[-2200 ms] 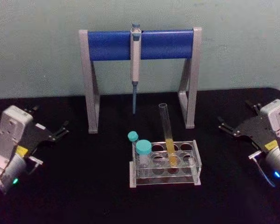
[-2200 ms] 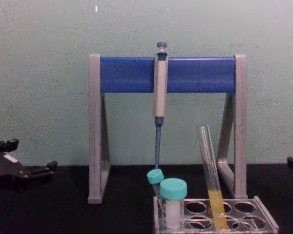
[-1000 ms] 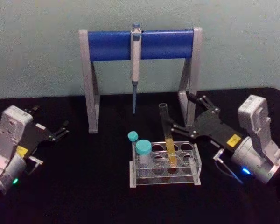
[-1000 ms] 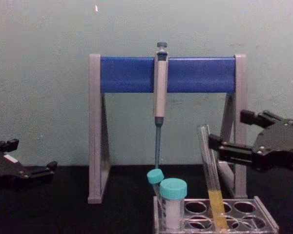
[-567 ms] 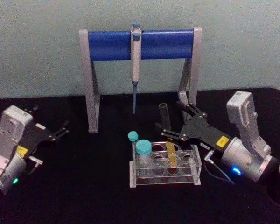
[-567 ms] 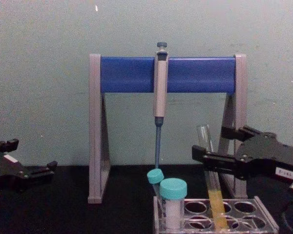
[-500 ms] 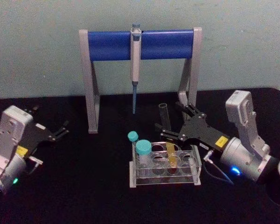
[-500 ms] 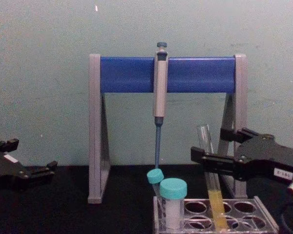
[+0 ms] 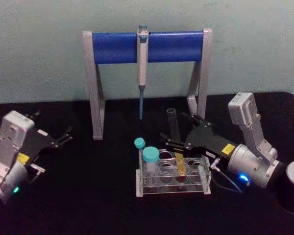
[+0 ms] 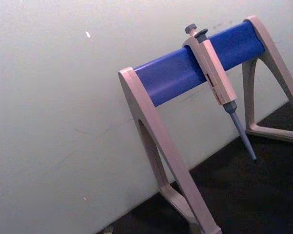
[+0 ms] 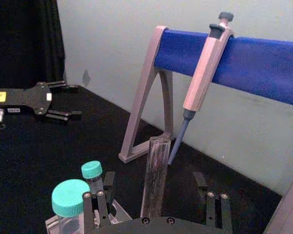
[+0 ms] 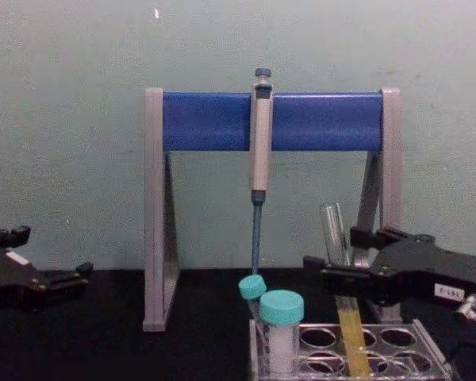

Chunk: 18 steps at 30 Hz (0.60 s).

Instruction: Pick up the test tube from the test tube rack, shake it, then place it back into the test tube rack.

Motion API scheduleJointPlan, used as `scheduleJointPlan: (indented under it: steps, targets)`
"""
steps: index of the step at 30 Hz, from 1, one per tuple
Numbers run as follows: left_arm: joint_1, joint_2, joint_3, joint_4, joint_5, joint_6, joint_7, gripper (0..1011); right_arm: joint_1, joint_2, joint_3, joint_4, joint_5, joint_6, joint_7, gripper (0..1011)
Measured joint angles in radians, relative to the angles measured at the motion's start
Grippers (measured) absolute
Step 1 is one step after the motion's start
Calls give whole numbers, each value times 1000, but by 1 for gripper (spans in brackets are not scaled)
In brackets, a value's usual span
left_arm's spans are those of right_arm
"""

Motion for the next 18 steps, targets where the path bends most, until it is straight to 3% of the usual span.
scheduleJointPlan:
  steps: [18]
  targets:
    - [0, 0, 0, 0, 0, 0, 0, 1001, 0, -2, 11, 1, -8, 25, 13, 1000]
